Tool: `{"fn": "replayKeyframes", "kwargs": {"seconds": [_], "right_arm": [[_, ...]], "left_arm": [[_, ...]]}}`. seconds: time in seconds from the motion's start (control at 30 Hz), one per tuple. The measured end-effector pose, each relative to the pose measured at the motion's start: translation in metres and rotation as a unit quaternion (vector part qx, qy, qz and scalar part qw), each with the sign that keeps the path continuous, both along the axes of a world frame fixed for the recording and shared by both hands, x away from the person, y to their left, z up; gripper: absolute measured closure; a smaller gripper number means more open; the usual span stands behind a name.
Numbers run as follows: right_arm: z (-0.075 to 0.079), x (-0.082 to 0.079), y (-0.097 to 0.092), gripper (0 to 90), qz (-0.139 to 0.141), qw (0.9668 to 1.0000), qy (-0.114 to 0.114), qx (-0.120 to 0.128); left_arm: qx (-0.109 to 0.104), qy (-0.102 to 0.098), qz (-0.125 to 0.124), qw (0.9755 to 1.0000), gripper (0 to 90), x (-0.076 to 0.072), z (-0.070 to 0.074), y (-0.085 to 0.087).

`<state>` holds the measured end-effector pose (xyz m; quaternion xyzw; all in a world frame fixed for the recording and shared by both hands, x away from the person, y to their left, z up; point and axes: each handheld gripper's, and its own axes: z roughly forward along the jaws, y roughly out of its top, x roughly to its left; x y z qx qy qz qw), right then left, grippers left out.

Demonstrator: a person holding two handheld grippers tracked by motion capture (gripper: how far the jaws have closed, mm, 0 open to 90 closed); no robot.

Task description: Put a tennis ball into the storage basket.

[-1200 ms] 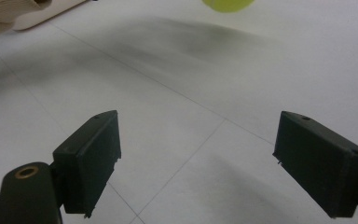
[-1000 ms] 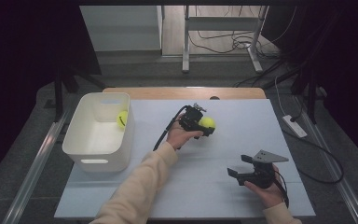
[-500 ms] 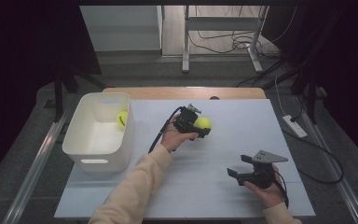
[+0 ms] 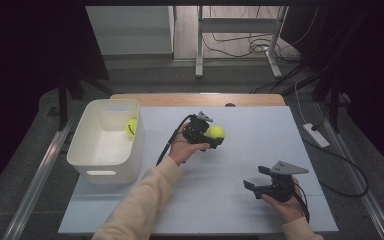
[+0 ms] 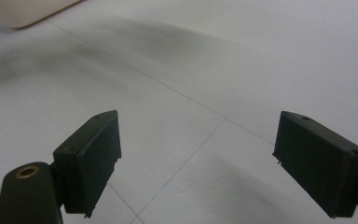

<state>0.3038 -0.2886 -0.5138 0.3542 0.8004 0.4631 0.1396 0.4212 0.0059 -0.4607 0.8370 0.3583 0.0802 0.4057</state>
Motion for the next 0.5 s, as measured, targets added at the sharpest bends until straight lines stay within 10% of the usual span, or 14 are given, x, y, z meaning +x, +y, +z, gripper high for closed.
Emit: {"fn": "replayKeyframes", "kwargs": {"seconds": [0.5], "right_arm": [[-0.0001,-0.0001,0.0002,14.6,0.000,1.0000,0.001,0.000]], "left_arm": [[-0.007,-0.007,0.006,0.9999,27.1,-0.0062,0.0048,0.0088]]}}
